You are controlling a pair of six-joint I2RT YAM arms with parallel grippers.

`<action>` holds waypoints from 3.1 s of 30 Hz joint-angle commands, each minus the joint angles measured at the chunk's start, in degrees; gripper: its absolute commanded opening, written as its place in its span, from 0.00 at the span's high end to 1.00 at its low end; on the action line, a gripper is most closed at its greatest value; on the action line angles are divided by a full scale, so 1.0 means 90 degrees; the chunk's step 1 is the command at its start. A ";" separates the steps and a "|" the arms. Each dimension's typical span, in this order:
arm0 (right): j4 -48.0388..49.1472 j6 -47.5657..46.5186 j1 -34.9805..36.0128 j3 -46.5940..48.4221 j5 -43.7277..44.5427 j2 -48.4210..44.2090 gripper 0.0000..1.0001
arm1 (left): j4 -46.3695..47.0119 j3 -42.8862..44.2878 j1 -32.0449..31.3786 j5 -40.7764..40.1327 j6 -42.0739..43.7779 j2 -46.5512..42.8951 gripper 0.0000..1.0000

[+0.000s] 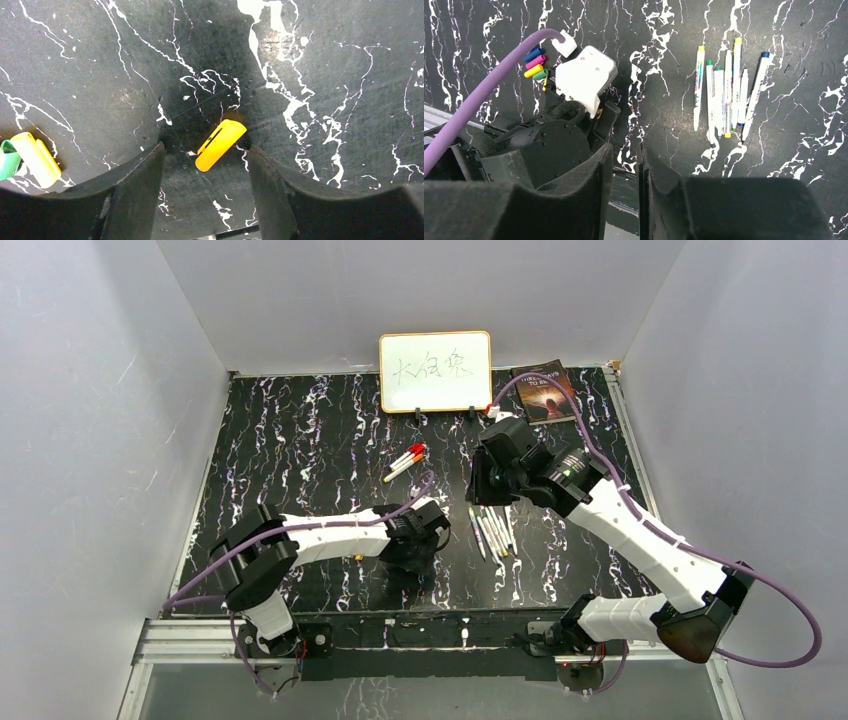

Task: Open the pen caps
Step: Move the pen cap to the center of the board, then pick up the pen from the center of the board.

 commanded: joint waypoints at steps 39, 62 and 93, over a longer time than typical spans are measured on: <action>0.0062 -0.0057 -0.0080 0.0546 -0.0310 -0.0112 0.81 | -0.1274 -0.1082 0.1879 -0.0620 -0.0827 -0.1437 0.74; 0.0519 0.0029 -0.0084 -0.0348 -0.1200 -0.0612 0.31 | -0.2148 0.0182 0.1888 0.0362 -0.0376 -0.2552 0.25; 0.1577 0.0615 -0.0082 -0.1672 -0.1291 -0.0412 0.02 | -0.1829 -0.0254 0.1891 0.0925 -0.0874 -0.3880 0.02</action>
